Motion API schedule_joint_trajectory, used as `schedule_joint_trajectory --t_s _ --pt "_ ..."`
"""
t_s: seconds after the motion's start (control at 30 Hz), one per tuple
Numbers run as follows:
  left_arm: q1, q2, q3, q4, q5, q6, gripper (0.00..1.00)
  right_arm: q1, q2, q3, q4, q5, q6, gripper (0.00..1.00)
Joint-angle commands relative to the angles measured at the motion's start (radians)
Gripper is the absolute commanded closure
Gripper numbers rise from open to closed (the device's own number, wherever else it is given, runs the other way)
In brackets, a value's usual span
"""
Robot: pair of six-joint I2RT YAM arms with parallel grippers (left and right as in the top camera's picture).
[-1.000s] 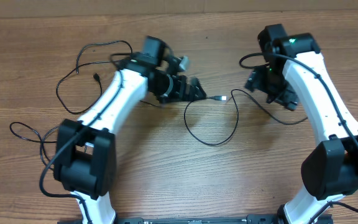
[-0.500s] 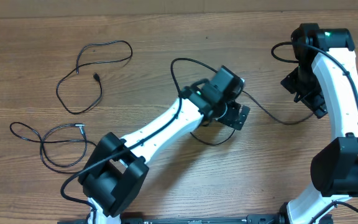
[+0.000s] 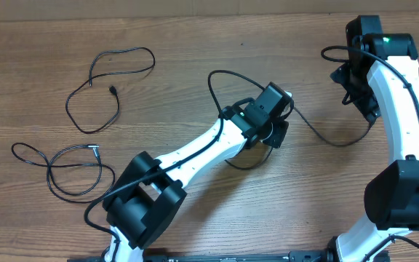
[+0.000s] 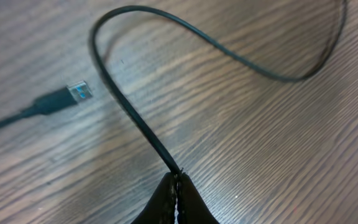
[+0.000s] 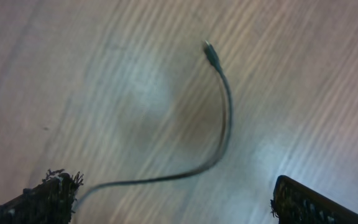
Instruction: Untangle cables
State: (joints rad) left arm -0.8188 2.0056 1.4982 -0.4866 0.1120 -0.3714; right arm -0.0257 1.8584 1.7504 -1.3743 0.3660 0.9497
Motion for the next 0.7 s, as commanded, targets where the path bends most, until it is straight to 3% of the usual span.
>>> schedule_joint_trajectory --t_s 0.0,0.4,0.63,0.67 --pt "-0.004 0.013 0.01 -0.006 0.003 -0.011 0.96 -0.003 -0.006 0.023 0.038 0.014 0.012 0.0" --pt "0.242 -0.196 0.01 -0.124 -0.023 -0.055 0.96 -0.003 -0.006 0.023 0.069 0.014 0.012 0.0" --pt "0.379 -0.284 0.01 -0.101 0.175 -0.089 0.96 -0.003 -0.006 0.023 0.069 0.014 0.012 0.0" --pt "0.381 -0.283 0.01 -0.102 0.205 -0.085 0.87 -0.003 -0.006 0.023 0.069 0.015 0.012 0.0"
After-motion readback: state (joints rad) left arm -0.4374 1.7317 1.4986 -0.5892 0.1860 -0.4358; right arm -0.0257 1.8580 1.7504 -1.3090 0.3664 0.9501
